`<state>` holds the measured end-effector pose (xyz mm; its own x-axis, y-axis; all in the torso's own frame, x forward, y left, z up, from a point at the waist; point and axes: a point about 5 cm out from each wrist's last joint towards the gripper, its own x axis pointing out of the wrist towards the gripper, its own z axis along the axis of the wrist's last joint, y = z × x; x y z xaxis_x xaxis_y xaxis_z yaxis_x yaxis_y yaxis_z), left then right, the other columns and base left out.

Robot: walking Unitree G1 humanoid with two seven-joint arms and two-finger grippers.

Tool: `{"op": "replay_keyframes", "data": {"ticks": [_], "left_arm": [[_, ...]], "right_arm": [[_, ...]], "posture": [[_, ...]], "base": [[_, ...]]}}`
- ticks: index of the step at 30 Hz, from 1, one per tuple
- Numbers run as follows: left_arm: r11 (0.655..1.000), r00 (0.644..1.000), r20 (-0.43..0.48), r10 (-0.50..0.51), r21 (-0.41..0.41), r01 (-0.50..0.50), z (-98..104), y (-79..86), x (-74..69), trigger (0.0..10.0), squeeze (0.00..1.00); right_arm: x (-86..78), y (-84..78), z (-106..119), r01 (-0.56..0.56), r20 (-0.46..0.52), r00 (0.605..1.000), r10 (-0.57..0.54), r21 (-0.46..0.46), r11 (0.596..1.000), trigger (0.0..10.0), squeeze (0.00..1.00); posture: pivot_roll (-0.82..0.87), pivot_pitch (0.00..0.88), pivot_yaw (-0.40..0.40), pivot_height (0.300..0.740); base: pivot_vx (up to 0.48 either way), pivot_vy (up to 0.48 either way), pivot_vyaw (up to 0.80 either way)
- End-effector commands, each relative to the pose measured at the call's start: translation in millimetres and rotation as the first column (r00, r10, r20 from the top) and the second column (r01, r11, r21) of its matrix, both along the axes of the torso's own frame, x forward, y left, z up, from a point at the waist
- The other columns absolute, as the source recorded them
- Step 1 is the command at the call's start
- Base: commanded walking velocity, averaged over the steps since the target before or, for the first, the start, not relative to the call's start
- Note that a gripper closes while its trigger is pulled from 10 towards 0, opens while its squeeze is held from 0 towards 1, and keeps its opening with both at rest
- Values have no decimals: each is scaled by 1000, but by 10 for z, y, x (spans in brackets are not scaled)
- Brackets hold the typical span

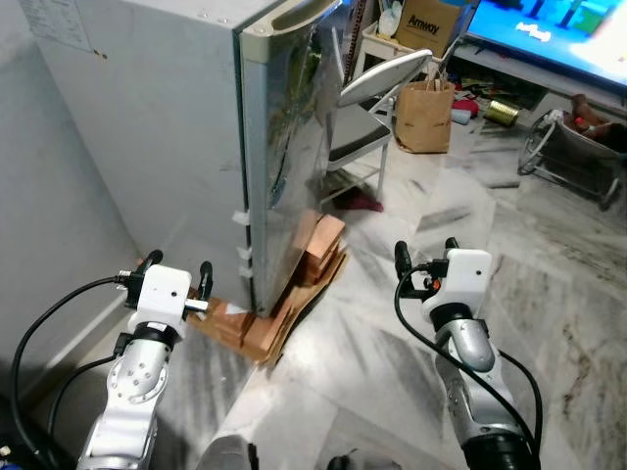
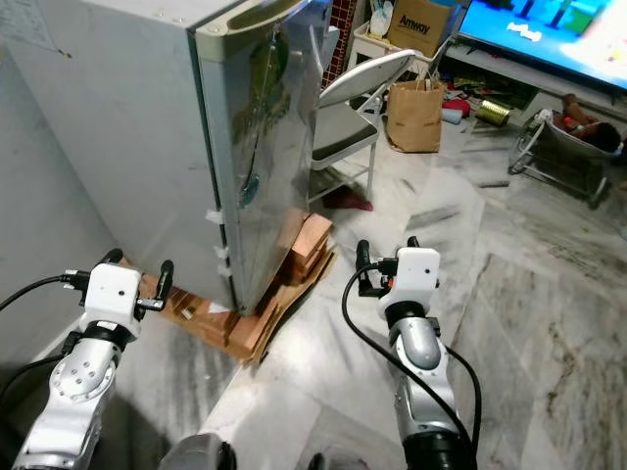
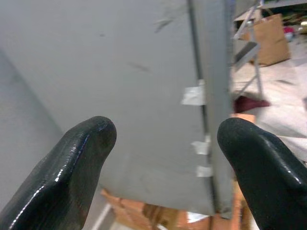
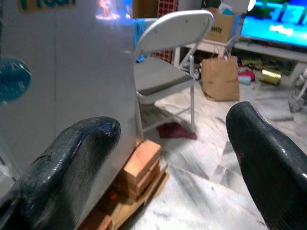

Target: Restocking fridge

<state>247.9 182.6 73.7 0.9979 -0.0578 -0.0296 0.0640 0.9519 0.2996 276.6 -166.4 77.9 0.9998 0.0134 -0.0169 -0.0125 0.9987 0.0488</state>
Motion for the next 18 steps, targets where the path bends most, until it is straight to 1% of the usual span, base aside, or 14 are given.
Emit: {"op": "replay_keyframes", "data": {"ticks": [1, 3, 6, 12, 18], "left_arm": [[999, 999, 20, -30, -12, 30, 34, -81, 8, 10000, 0], [999, 999, 20, -30, -12, 31, 34, -82, 9, 10000, 0], [999, 999, 24, -33, -13, 34, 42, -91, 12, 10000, 0], [999, 999, 30, -45, -14, 45, 50, -104, 14, 10000, 0], [999, 998, 35, -50, -20, 51, 58, -116, 21, 10000, 0]], "right_arm": [[5, -103, 22, 29, 3, 1000, -29, -12, 1000, 10000, 0], [6, -104, 21, 29, 3, 1000, -29, -11, 1000, 10000, 0], [12, -101, 17, 26, 1, 1000, -26, -11, 1000, 10000, 0], [23, -88, 19, 22, 4, 1000, -22, -10, 1000, 10000, 0], [23, -88, 20, 20, 3, 1000, -19, -12, 1000, 10000, 0]], "posture": [[98, 60, -77, 740], [99, 60, -78, 740], [100, 59, -79, 740], [102, 56, -79, 740], [100, 61, -79, 740]], "base": [[0, 0, 0], [0, 0, 0], [0, 172, -498], [291, 382, -553], [283, 388, 0]]}}
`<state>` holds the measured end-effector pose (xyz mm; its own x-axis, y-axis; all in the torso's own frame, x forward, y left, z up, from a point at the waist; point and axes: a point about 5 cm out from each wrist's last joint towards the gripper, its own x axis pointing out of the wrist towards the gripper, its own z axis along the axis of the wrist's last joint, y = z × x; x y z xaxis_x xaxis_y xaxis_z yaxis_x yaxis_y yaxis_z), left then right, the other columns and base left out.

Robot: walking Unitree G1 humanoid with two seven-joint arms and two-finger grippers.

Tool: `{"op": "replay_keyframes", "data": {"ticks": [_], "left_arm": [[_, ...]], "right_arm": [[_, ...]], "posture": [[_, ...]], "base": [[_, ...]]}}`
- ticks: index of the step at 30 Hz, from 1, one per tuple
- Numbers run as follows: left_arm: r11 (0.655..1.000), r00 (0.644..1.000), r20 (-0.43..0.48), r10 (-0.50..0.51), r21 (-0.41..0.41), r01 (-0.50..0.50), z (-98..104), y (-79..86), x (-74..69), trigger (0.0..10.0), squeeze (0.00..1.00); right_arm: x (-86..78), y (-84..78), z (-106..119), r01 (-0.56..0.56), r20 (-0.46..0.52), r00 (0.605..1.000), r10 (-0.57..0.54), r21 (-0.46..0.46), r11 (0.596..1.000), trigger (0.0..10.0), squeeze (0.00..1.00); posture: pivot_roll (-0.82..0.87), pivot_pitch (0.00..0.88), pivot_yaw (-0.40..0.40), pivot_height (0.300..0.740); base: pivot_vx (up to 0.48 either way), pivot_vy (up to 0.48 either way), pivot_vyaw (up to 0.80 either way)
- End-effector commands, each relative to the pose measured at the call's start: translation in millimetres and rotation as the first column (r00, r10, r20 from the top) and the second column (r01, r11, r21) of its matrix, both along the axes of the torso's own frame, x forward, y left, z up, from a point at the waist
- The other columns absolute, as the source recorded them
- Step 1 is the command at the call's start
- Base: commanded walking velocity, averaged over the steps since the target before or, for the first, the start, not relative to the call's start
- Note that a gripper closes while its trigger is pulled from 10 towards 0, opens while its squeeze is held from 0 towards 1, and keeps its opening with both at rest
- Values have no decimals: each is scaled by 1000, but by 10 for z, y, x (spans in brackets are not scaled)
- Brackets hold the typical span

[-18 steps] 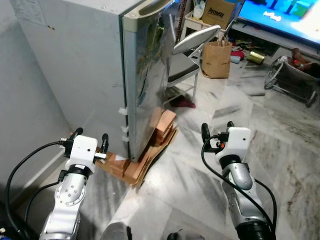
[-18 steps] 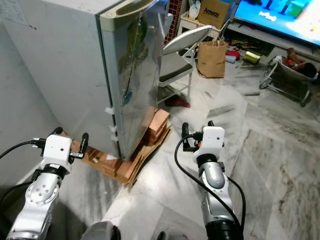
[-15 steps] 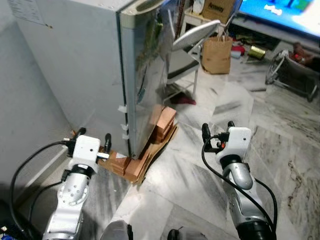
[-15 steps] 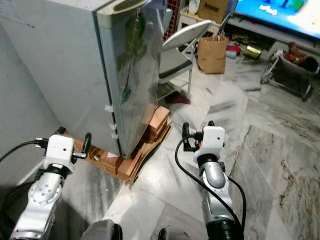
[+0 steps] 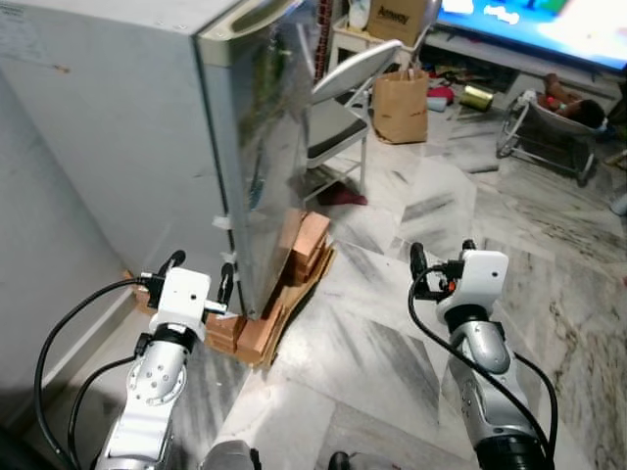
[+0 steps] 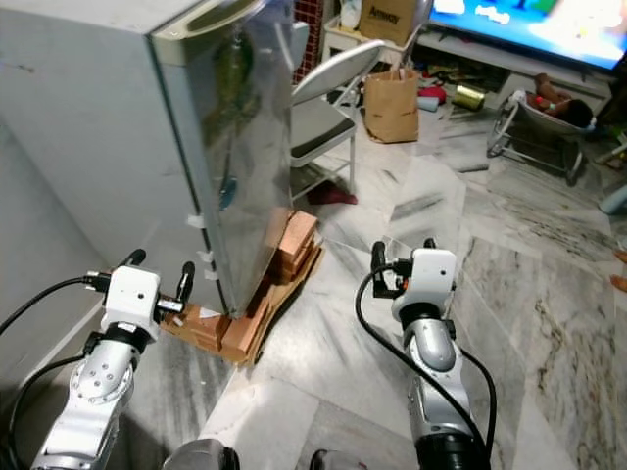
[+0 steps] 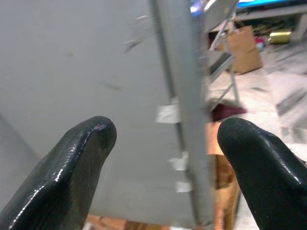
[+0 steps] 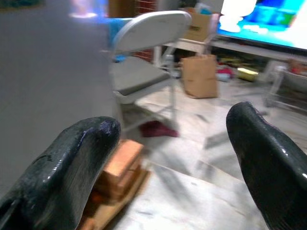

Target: Restocking fridge

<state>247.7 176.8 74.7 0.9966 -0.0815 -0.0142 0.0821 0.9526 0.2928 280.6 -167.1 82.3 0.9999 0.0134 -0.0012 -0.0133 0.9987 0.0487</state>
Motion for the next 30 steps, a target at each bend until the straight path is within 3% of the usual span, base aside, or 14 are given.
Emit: {"op": "replay_keyframes", "data": {"ticks": [1, 6, 22, 30], "left_arm": [[999, 999, 19, -29, -13, 29, 47, -63, 24, 10000, 0], [999, 999, 18, -37, -12, 37, 46, -81, 30, 10000, 0], [993, 994, 8, -109, -48, 109, 41, -195, 21, 10000, 0], [995, 998, 0, 66, -81, -65, 66, 5, 183, 10000, 0]], "right_arm": [[-18, -82, -25, 19, -13, 1000, -20, -12, 1000, 10000, 0], [-16, -82, -26, 19, -14, 1000, -19, -13, 1000, 10000, 0], [-20, -71, -30, 4, -23, 1000, -4, -22, 1000, 10000, 0], [-54, -86, -24, 1, -23, 1000, -1, -25, 1000, 10000, 0]], "posture": [[100, 61, -80, 740], [99, 62, -79, 740], [98, 76, -94, 740], [79, 92, -100, 740]], "base": [[277, 390, 0], [271, 330, 0], [0, 0, -796], [0, 0, -247]]}}
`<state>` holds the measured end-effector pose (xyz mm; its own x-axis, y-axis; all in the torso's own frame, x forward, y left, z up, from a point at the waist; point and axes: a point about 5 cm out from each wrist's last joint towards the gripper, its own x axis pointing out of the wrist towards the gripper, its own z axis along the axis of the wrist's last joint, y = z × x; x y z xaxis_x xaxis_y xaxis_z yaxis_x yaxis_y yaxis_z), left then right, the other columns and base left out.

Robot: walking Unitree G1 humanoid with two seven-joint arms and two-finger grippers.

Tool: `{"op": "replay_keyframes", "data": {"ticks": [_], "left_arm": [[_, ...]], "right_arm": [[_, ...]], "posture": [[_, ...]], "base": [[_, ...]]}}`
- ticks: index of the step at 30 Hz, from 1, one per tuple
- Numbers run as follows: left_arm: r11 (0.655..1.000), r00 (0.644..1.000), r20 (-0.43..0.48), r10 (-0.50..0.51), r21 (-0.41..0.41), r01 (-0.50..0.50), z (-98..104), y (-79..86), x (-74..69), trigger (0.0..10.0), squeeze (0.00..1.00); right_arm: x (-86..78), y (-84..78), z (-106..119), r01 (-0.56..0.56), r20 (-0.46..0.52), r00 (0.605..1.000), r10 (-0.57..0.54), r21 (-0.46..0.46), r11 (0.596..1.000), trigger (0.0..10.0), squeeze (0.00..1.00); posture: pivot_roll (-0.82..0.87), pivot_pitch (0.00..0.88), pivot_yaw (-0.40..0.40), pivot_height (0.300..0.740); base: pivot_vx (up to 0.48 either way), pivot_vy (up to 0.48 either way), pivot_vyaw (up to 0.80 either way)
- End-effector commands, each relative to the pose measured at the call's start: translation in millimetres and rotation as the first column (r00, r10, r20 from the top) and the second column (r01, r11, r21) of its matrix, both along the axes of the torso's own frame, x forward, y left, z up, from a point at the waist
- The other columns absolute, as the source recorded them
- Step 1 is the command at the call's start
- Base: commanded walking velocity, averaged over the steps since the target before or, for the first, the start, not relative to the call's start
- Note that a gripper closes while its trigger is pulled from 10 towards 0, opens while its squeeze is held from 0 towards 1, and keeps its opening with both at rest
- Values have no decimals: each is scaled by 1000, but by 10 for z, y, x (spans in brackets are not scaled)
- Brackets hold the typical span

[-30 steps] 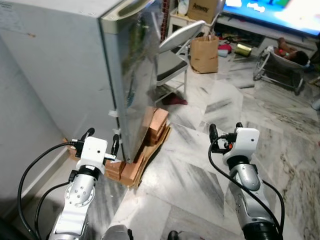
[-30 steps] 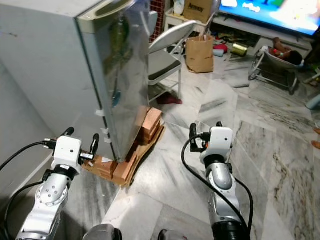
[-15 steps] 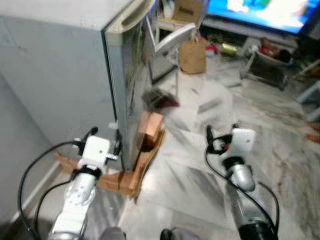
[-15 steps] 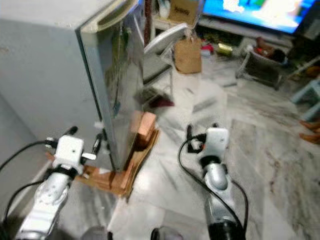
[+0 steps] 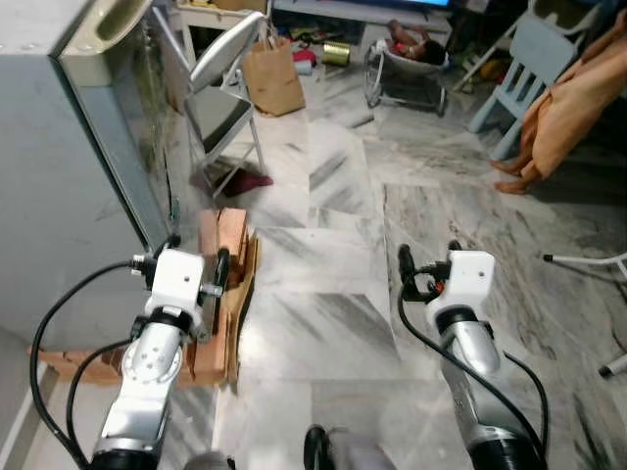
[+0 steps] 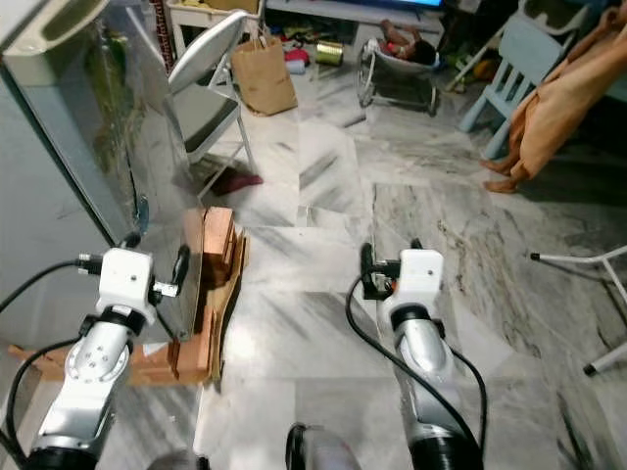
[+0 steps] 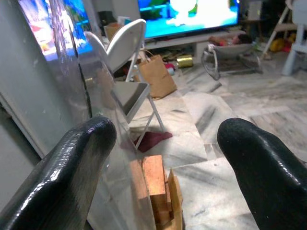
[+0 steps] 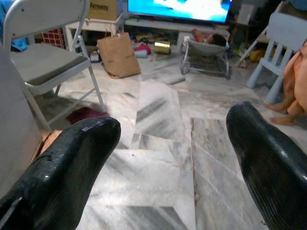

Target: Restocking fridge

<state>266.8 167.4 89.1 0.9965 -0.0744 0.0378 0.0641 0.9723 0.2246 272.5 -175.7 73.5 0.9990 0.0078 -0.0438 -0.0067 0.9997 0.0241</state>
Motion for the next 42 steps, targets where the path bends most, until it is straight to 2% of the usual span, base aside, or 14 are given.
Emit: {"op": "replay_keyframes", "data": {"ticks": [1, 6, 10, 12, 16, 27, 30, 31, 33, 34, 36, 39, 40, 42], "left_arm": [[996, 995, -50, 83, -19, -84, -78, 130, 9, 10000, 0], [989, 988, -46, 149, 7, -149, -55, 231, 126, 10000, 0], [979, 978, -52, 201, -30, -203, -6, 312, 275, 10000, 0], [979, 979, -43, 198, -33, -199, 25, 307, 329, 10000, 0], [985, 986, -30, 165, -51, -167, 106, 235, 525, 10000, 0], [988, 989, -45, 141, -58, -144, 169, 154, 731, 10000, 0], [995, 996, -25, 84, -47, -86, 238, 71, 798, 10000, 0], [1000, 1000, 10, -12, -8, 12, 322, -92, 824, 10000, 0], [976, 974, 60, -217, 26, 216, 486, -515, 820, 10000, 0], [927, 923, 88, -375, 16, 375, 592, -913, 738, 10000, 0], [852, 847, 108, -521, 4, 523, 647, -1316, 591, 10000, 0], [767, 766, 123, -631, -50, 639, 649, -1757, 398, 10000, 0], [767, 766, 123, -631, -50, 639, 649, -1757, 398, 10000, 0], [741, 743, 128, -657, -76, 667, 639, -1915, 332, 10000, 0]], "right_arm": [[24, -5, 68, -4, 20, 1000, 4, -1, 1000, 10000, 0], [-7, -30, 81, -5, 18, 1000, 5, -6, 1000, 10000, 0], [-67, -59, 84, -9, 11, 1000, 9, -15, 1000, 10000, 0], [-84, -76, 86, -5, 10, 1000, 5, -17, 1000, 10000, 0], [-121, -88, 94, -4, 2, 1000, 4, -23, 1000, 10000, 0], [-189, -105, 39, -2, -31, 1000, 1, -33, 999, 10000, 0], [-265, -144, -50, -3, -75, 997, 0, -45, 999, 10000, 0], [-306, -174, -109, -6, -108, 994, -1, -62, 998, 10000, 0], [-383, -239, -209, -1, -159, 987, -12, -81, 997, 10000, 0], [-427, -271, -270, -5, -192, 981, -13, -92, 996, 10000, 0], [-438, -276, -293, -6, -203, 979, -12, -88, 996, 10000, 0], [-415, -242, -304, -17, -211, 977, -1, -84, 996, 10000, 0], [-415, -242, -304, -17, -211, 977, -1, -84, 996, 10000, 0], [-396, -208, -303, -29, -213, 977, 10, -85, 996, 10000, 0]], "posture": [[79, 92, -100, 740], [65, 110, -109, 740], [46, 125, -111, 740], [44, 126, -111, 740], [30, 141, -112, 740], [29, 153, -107, 740], [31, 155, -107, 740], [32, 156, -109, 740], [35, 158, -109, 740], [41, 157, -109, 740], [43, 155, -106, 740], [36, 150, -105, 740], [36, 150, -105, 740], [34, 149, -104, 740]], "base": [[0, 0, 0], [0, 0, 0], [0, 0, 0], [0, 0, 0], [0, 0, 0], [0, 0, 0], [0, 0, 0], [0, 0, 0], [0, 0, 0], [0, 0, 0], [0, 0, 0], [0, 0, 0], [0, 0, 0], [0, 0, 0]]}}
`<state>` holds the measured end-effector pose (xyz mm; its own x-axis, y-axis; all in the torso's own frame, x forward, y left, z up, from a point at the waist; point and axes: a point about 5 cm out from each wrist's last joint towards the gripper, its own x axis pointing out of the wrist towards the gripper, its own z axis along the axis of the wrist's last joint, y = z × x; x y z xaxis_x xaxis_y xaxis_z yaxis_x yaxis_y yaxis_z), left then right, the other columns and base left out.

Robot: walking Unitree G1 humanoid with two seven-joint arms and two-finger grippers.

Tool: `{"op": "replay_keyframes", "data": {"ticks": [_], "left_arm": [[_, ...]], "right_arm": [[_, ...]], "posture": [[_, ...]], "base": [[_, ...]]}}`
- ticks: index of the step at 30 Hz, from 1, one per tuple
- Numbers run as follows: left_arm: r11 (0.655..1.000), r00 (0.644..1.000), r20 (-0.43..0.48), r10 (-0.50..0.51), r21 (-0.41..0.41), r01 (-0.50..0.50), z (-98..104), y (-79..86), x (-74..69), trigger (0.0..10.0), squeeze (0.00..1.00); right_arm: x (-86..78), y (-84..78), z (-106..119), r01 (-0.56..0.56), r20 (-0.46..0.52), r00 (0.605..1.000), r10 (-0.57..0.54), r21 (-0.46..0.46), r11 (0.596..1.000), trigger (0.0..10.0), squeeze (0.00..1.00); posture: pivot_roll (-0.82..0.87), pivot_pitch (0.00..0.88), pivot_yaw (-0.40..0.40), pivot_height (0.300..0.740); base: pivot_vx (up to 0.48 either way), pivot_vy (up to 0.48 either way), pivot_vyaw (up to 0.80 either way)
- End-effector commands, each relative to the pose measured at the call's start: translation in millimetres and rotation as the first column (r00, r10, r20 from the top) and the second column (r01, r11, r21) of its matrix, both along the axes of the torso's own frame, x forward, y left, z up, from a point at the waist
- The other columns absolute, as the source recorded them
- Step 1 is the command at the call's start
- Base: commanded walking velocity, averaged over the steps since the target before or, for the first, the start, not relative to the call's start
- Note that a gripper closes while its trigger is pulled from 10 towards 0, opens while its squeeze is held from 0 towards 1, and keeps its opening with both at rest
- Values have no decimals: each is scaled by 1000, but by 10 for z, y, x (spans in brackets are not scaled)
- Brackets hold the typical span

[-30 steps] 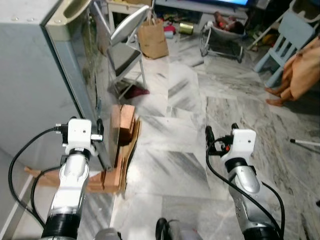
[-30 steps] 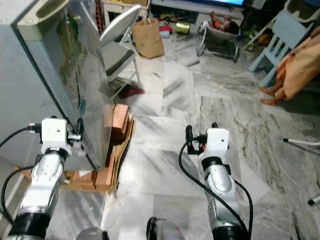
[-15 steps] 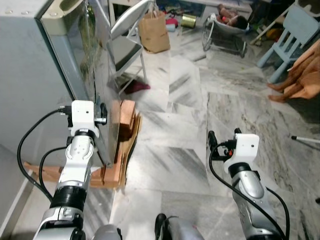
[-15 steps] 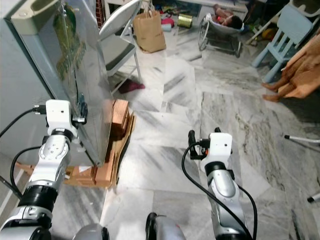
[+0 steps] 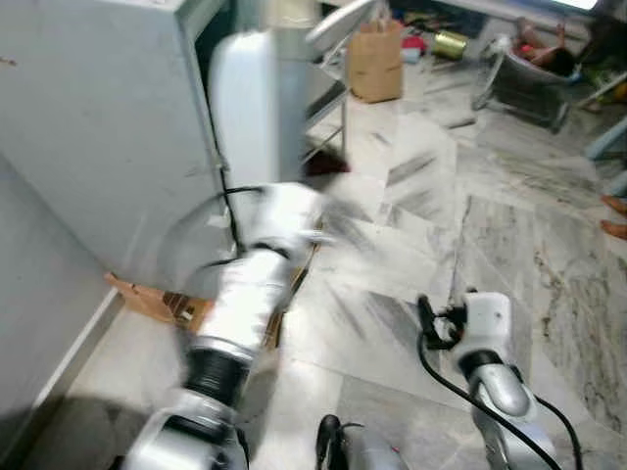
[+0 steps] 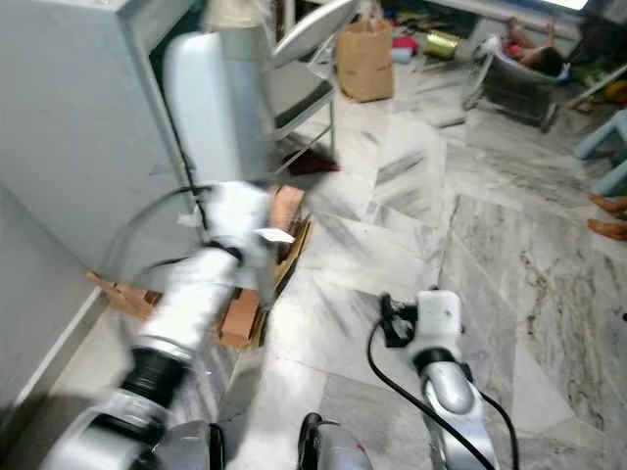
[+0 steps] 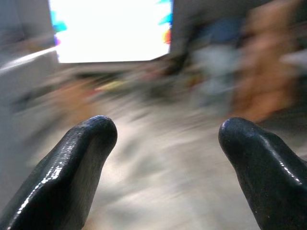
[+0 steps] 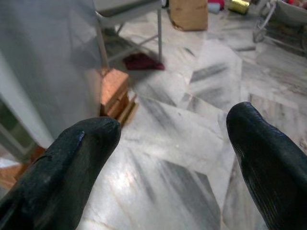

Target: Restocking fridge

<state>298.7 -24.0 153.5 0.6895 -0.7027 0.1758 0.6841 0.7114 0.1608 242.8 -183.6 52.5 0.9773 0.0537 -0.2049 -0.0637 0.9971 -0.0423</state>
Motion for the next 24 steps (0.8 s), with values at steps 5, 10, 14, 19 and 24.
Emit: {"op": "replay_keyframes", "data": {"ticks": [5, 10, 14, 19, 24], "left_arm": [[994, 994, -9, 111, -21, -111, 14, 214, 163, 10000, 0], [963, 963, -24, 269, -14, -269, -5, 709, 281, 10000, 0], [920, 920, -25, 391, -1, -391, -106, 1121, 256, 10000, 0], [872, 870, -58, 490, 54, -487, -311, 1473, 83, 10000, 0], [850, 848, -78, 525, 96, -517, -424, 1620, -66, 10000, 0]], "right_arm": [[-113, -81, -81, 8, -40, 999, -9, -26, 1000, 10000, 0], [-96, -35, -45, -9, -4, 1000, 9, 2, 1000, 10000, 0], [-40, 68, 30, -32, 41, 999, 32, -1, 999, 10000, 0], [33, 156, 92, -38, 72, 997, 36, 27, 999, 10000, 0], [76, 164, 111, -33, 89, 996, 30, 33, 999, 10000, 0]], "posture": [[44, 147, -101, 740], [58, 142, -93, 740], [66, 137, -88, 740], [80, 126, -85, 740], [89, 123, -86, 740]], "base": [[0, 0, 0], [0, 0, 0], [0, 0, 0], [236, -354, -426], [309, -365, -776]]}}
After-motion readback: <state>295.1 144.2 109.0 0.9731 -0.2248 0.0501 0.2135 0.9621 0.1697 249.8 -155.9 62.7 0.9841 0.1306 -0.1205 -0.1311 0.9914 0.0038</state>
